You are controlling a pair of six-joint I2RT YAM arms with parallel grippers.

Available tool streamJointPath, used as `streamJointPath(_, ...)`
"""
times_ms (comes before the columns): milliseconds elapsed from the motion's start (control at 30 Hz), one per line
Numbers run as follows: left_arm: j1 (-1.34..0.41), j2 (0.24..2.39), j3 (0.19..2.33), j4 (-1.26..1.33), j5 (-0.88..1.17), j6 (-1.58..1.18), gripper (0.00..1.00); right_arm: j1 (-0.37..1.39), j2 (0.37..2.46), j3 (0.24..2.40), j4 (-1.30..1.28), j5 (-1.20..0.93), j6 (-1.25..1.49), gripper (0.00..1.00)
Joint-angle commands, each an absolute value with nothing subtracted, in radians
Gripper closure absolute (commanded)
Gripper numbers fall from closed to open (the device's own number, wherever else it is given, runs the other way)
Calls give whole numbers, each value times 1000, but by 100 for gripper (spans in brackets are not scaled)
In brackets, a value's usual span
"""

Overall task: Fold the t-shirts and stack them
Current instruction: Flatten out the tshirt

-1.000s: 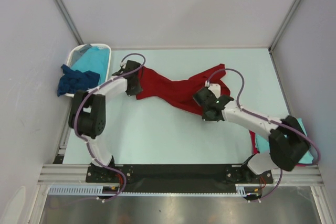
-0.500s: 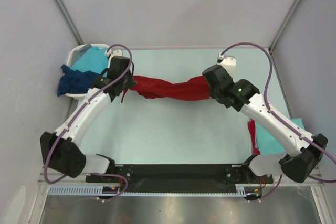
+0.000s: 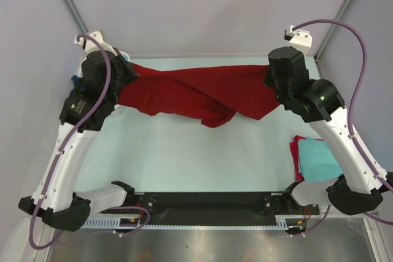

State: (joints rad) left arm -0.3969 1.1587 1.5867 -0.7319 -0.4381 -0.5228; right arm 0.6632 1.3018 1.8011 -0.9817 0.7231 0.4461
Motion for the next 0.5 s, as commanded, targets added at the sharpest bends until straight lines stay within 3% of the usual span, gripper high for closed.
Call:
streamJointPath(0,-423,1124,1684,-779,-529,-480,100,660,1284,1888,-989,782,371,100)
streamJointPath(467,-486,1219,1994,-778,-442,-463,100,707,1337,2137,-914,827,264,100)
